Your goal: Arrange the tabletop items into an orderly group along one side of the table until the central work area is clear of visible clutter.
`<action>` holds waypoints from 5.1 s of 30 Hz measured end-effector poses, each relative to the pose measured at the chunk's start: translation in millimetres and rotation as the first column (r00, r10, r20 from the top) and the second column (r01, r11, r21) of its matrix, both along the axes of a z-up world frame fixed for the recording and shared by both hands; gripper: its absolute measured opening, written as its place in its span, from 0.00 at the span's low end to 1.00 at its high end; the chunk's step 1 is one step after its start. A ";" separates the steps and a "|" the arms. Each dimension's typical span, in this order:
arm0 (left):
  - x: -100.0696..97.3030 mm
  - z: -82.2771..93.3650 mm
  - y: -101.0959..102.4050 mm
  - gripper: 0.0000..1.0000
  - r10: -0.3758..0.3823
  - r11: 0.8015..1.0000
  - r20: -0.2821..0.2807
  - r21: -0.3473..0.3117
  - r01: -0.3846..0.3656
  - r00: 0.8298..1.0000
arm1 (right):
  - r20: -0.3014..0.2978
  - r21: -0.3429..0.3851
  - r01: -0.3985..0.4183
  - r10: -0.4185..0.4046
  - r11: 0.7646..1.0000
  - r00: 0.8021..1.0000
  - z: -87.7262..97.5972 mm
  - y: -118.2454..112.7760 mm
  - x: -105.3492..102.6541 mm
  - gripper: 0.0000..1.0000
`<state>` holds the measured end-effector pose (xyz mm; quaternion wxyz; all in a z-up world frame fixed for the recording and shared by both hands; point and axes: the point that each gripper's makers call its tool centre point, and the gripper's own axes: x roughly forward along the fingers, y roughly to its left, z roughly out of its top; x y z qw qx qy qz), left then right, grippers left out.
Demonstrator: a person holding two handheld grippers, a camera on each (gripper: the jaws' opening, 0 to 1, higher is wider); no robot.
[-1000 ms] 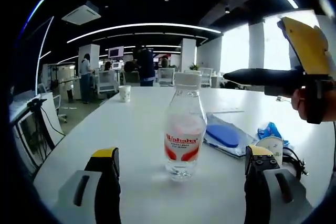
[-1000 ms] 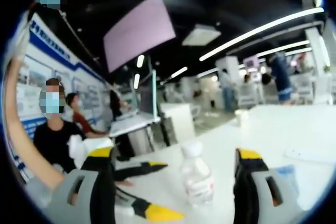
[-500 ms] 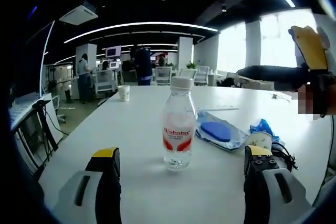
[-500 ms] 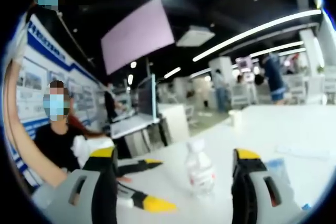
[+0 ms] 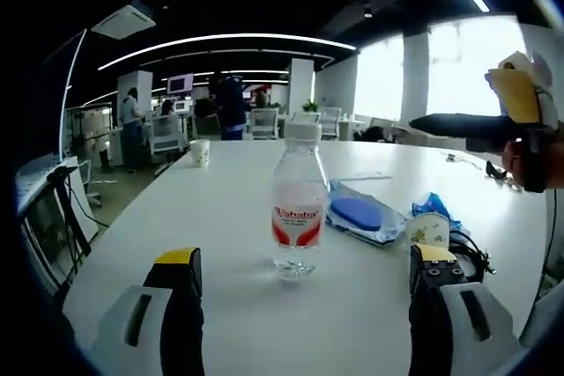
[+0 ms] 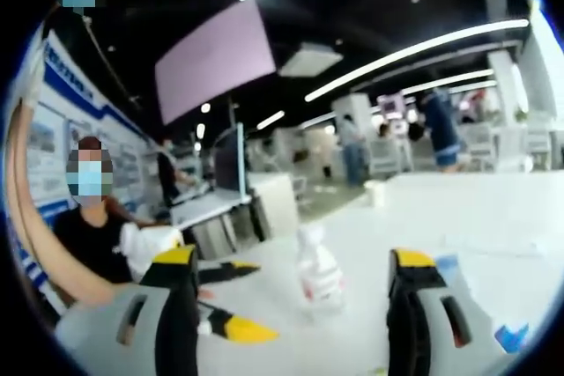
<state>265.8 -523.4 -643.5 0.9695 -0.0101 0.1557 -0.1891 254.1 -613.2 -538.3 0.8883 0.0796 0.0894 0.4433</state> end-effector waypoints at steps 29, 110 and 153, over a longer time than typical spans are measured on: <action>-19.2 -11.2 -21.9 0.98 -0.090 0.996 -0.039 0.020 0.091 0.995 | -0.034 -0.043 -0.027 0.025 0.999 0.999 -15.5 -43.9 0.2 0.77; -56.8 -42.8 3.2 0.86 0.042 0.998 -0.159 0.046 -0.035 0.986 | -0.389 -0.178 -0.371 0.280 0.912 0.877 -95.2 -51.3 -3.2 0.00; -51.6 -38.1 29.5 0.85 0.148 0.989 -0.143 -0.004 -0.150 0.979 | -0.016 -0.684 -0.506 0.683 0.525 0.730 -123.1 6.9 25.8 0.00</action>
